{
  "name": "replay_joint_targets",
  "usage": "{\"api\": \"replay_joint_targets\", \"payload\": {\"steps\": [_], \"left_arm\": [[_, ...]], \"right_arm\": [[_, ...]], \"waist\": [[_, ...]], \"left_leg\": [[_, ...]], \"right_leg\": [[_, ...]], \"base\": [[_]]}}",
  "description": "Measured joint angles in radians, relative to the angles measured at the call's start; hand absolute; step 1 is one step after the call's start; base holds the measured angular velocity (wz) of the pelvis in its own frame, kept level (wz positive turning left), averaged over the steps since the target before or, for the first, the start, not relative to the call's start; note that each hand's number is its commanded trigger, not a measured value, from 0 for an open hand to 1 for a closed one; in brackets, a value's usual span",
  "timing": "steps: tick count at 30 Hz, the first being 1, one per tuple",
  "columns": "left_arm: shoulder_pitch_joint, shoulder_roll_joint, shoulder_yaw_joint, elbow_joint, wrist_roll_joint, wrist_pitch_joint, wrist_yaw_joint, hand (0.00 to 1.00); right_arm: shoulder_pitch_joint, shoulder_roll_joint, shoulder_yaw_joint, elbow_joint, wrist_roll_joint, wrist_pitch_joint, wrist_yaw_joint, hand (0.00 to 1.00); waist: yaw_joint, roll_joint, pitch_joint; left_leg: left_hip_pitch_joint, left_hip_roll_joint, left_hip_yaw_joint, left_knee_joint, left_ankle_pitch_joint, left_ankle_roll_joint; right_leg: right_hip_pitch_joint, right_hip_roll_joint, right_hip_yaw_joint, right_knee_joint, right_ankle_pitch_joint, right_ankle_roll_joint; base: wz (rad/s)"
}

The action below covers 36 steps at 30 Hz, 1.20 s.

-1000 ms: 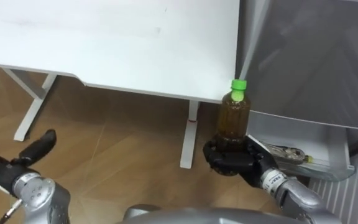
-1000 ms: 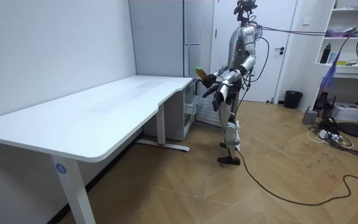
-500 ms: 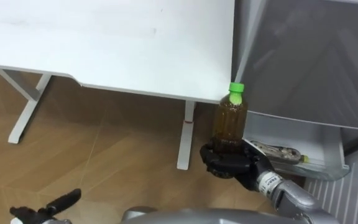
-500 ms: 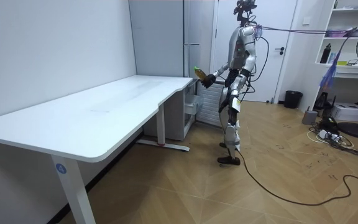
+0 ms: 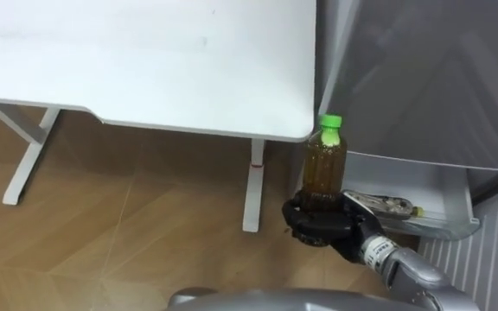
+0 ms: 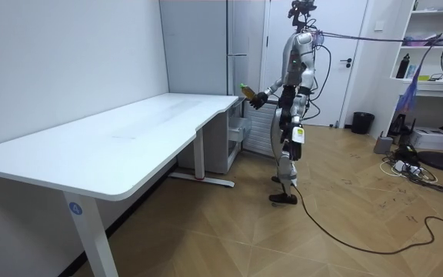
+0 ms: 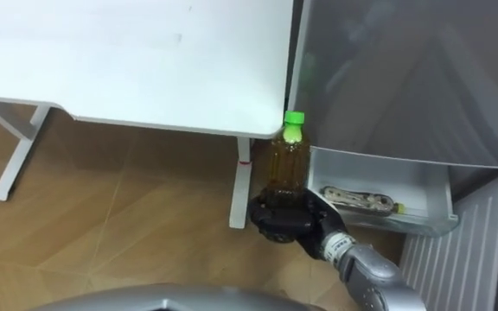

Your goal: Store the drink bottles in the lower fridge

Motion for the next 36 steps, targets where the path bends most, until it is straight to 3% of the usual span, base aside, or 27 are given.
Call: {"api": "replay_joint_targets", "payload": {"steps": [5,13,26,30,36], "left_arm": [[-0.037,-0.004,-0.001,-0.001,0.104,0.021,-0.066,0.0],[-0.045,-0.008,-0.02,-0.001,0.187,0.022,-0.131,0.0],[-0.059,-0.017,-0.047,-0.002,0.187,0.024,-0.144,0.0],[-0.059,-0.018,-0.05,-0.001,0.187,0.029,-0.144,0.0],[-0.053,-0.018,-0.05,-0.001,0.187,0.029,-0.157,0.0]], "right_arm": [[0.0,0.005,-0.016,0.003,0.034,0.0,-0.025,1.0],[0.0,0.002,-0.084,0.011,0.083,-0.002,-0.082,1.0],[0.002,0.009,-0.089,0.083,0.539,-0.004,-0.203,1.0],[0.002,0.011,-0.091,0.085,0.609,-0.004,-0.215,1.0],[-0.012,0.04,-0.133,0.172,0.808,-0.028,-0.228,1.0]], "waist": [[-0.011,0.003,0.0005],[-0.052,0.02,0.0011],[-0.067,0.03,0.0018],[-0.08,0.03,0.0015],[-0.075,0.029,0.0013]], "left_leg": [[-0.015,0.001,0.0,0.008,0.0,0.0],[-0.017,0.001,0.0,0.009,-0.001,0.0],[-0.015,0.002,0.01,0.004,-0.002,0.0],[-0.014,0.002,0.01,0.004,-0.002,0.0],[-0.01,0.003,0.014,0.002,-0.003,-0.001]], "right_leg": [[-0.01,0.0,-0.002,0.005,0.001,-0.001],[-0.012,0.0,-0.002,0.006,0.001,-0.001],[-0.018,0.002,0.008,0.005,0.001,-0.001],[-0.019,0.002,0.008,0.003,0.001,-0.001],[-0.021,0.005,0.019,0.002,0.001,-0.001]], "base": [[0.0],[0.0],[-0.02],[0.0],[-0.02]]}}
